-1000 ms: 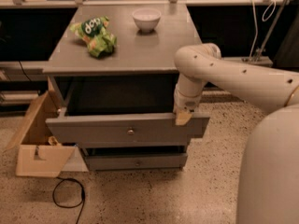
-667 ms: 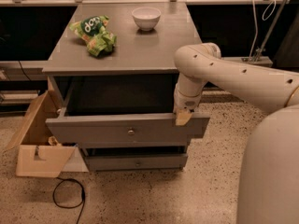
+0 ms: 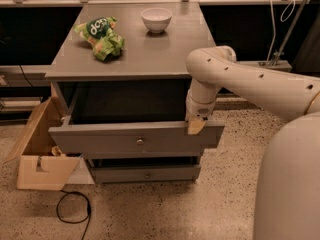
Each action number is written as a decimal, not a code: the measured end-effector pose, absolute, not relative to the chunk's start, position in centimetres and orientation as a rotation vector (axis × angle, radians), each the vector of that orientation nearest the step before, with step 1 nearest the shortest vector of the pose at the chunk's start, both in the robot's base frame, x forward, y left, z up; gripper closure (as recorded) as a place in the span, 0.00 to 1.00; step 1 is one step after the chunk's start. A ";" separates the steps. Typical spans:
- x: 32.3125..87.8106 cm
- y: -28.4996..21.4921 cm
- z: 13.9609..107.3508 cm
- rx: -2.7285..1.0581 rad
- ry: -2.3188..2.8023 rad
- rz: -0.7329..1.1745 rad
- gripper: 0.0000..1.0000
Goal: Open top drawer
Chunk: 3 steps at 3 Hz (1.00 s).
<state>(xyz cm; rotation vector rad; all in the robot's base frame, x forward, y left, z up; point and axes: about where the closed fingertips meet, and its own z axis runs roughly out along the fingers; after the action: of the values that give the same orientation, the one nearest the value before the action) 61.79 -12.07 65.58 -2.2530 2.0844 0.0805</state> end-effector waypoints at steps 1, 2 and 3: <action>61.8 -12.1 65.6 -2.253 2.084 0.081 0.39; 61.8 -12.1 65.6 -2.253 2.084 0.081 0.16; 61.2 -12.0 65.0 -2.280 2.071 0.109 0.00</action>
Offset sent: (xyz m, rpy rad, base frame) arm 0.0000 0.0000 0.0000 0.0000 0.0001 0.0000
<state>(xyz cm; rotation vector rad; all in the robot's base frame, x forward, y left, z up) 61.23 -11.96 65.01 -2.2797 2.0705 0.1088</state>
